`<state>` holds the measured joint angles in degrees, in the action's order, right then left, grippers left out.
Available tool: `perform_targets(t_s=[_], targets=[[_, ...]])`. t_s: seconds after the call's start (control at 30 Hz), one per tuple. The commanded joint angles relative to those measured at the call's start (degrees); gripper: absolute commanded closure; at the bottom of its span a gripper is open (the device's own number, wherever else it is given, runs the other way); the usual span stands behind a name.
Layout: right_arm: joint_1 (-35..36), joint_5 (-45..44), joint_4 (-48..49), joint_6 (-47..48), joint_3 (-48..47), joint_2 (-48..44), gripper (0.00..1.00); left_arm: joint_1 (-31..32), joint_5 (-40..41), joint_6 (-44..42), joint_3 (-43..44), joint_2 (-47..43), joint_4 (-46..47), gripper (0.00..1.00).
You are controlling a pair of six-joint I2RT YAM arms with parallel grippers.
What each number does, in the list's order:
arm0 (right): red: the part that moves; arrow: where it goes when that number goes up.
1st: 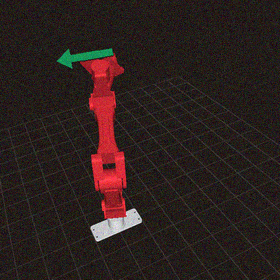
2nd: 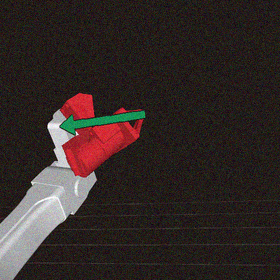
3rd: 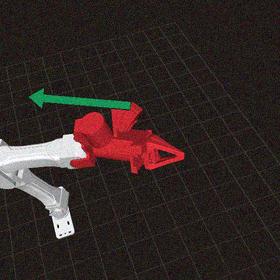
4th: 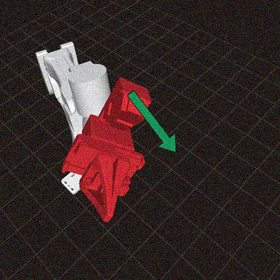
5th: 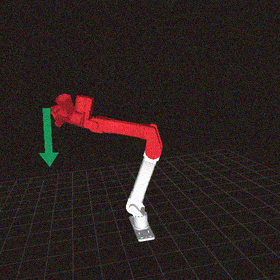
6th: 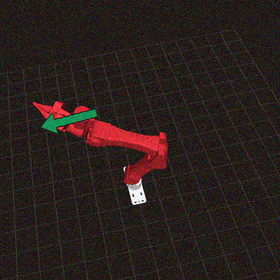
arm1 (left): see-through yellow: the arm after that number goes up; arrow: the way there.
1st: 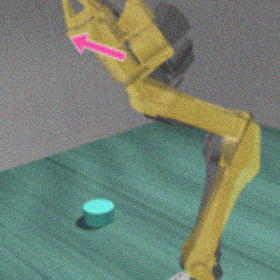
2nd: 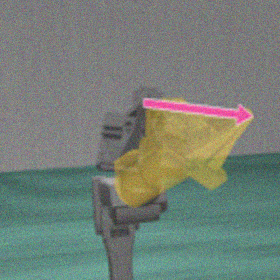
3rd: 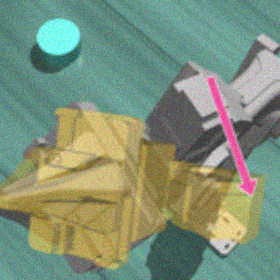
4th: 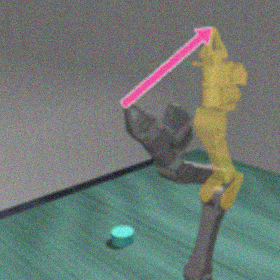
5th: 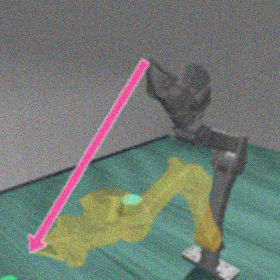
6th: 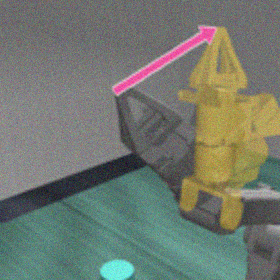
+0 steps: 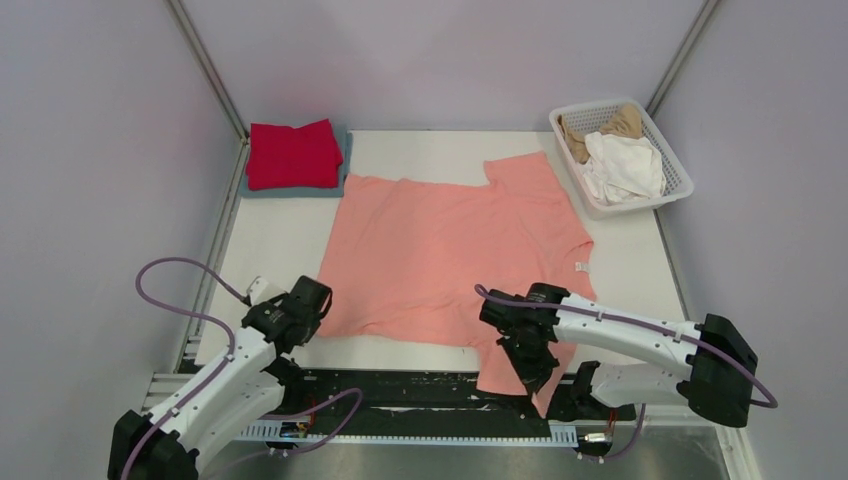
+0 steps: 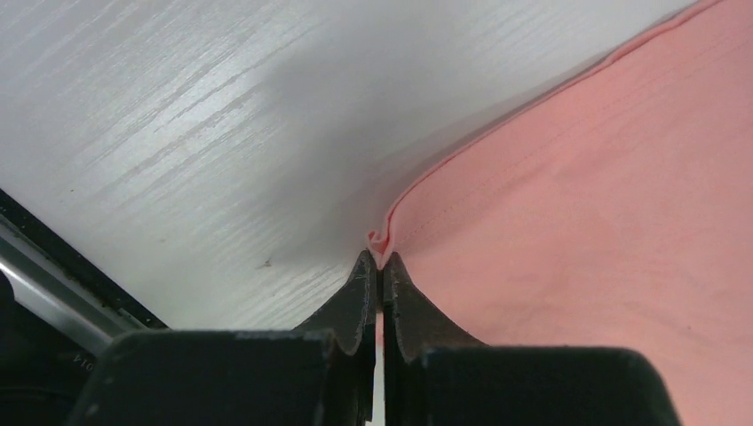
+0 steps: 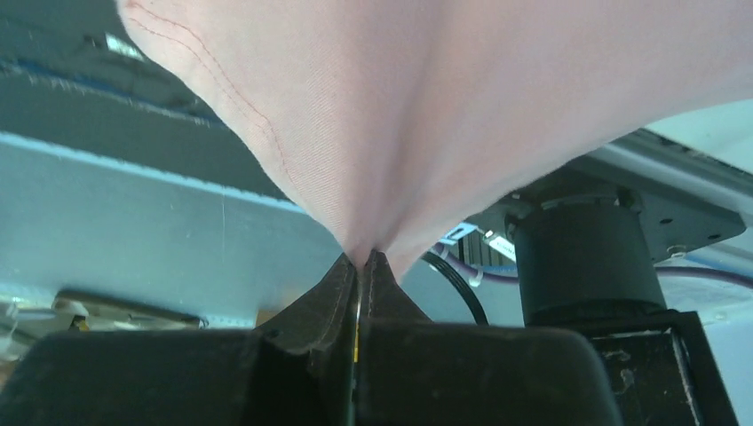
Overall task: Fold and stack the t-shirts
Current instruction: Fold the flattened tshirt in 1/3 of the way
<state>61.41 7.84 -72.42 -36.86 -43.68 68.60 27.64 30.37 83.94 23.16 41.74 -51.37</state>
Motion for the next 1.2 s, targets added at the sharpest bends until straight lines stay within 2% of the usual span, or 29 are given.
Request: perform_targets(t_s=[0.0,0.2,0.27,0.4,0.6,0.8,1.03,1.17], targets=[[0.43,6.68,-7.9,1.41,-1.49,-2.63,1.0,-0.23,4.62,4.3,1.37,0.48,-4.56,1.0],[0.25,6.17,-6.52,1.65,-1.27,-3.09,1.0,-0.27,6.92,6.41,3.46,-2.03,-10.6,1.0],[-0.02,4.0,-6.16,1.06,-2.52,-3.2,1.0,-0.22,5.39,4.12,3.22,-3.72,-7.43,1.0],[-3.99,-7.28,-8.46,-0.46,-7.67,-3.22,1.0,-0.22,1.62,-3.38,3.52,-3.6,2.6,1.0],[-15.32,-19.41,-5.44,4.55,-17.38,-3.61,1.0,-0.99,3.37,-7.02,9.57,4.44,7.64,1.0],[-24.44,-23.72,2.91,9.97,-20.77,0.97,1.0,-6.08,0.93,-10.62,13.39,13.12,14.98,1.0],[-30.51,-31.87,7.91,11.23,-24.02,5.8,1.0,-10.75,0.29,-14.75,18.84,21.4,19.65,1.0],[-32.61,-31.07,10.56,13.71,-25.62,7.86,1.0,-12.06,-1.46,-16.31,20.32,24.71,23.24,1.0]])
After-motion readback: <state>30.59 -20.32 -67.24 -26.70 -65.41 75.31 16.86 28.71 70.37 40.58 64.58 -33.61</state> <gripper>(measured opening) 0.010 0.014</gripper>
